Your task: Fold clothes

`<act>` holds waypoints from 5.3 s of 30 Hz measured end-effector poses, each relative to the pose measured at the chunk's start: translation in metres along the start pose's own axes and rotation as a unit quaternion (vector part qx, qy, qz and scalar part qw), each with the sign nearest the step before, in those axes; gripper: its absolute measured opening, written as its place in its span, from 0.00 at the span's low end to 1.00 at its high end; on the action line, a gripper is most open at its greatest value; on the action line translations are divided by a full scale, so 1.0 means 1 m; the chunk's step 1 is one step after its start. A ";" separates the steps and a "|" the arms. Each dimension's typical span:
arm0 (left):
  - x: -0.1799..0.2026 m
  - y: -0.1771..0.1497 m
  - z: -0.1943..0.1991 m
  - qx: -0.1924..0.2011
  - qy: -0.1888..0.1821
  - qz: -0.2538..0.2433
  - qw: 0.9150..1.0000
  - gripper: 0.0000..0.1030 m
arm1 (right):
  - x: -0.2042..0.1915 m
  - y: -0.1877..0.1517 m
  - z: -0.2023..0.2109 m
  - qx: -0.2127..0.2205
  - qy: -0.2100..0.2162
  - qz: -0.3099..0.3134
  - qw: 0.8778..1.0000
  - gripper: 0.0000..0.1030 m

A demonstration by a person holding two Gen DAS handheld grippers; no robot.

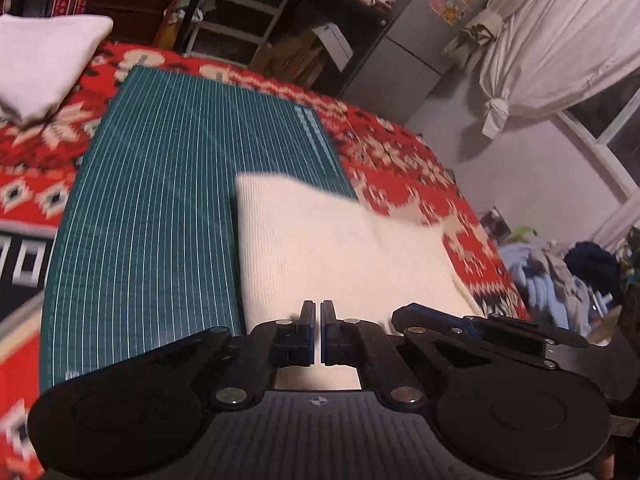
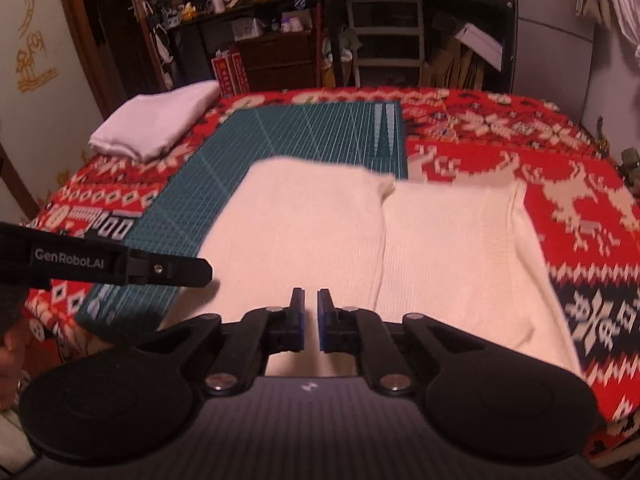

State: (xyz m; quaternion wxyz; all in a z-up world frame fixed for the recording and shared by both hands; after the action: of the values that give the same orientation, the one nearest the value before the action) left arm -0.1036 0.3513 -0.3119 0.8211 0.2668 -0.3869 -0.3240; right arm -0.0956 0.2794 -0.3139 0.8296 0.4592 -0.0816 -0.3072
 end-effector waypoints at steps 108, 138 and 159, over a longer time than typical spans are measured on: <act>-0.049 -0.043 0.087 0.009 -0.055 0.104 0.993 0.17 | -0.108 -0.021 0.009 0.004 0.121 0.112 0.986 0.07; -0.011 -0.006 0.023 -0.064 -0.094 0.064 0.991 0.09 | -0.005 -0.055 0.054 -0.049 0.025 -0.028 0.998 0.48; 0.012 0.014 0.043 -0.023 -0.096 0.095 0.991 0.08 | 0.021 -0.052 0.032 -0.026 -0.022 -0.039 0.999 0.25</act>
State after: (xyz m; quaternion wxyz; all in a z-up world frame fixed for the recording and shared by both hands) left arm -0.1286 0.3431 -0.2728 0.8133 0.1779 -0.4798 -0.2770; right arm -0.1150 0.2246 -0.3407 0.8264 0.4338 -0.0736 -0.3515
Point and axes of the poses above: each gripper's, at about its wrist camera, not at the fingertips, and z roughly against the way its jaws point, x to its right, y to its top, the point moved 10 cm from there along -z, roughly the way its jaws point, and after that the axes turned 9 degrees about x, right-handed, at the moved point
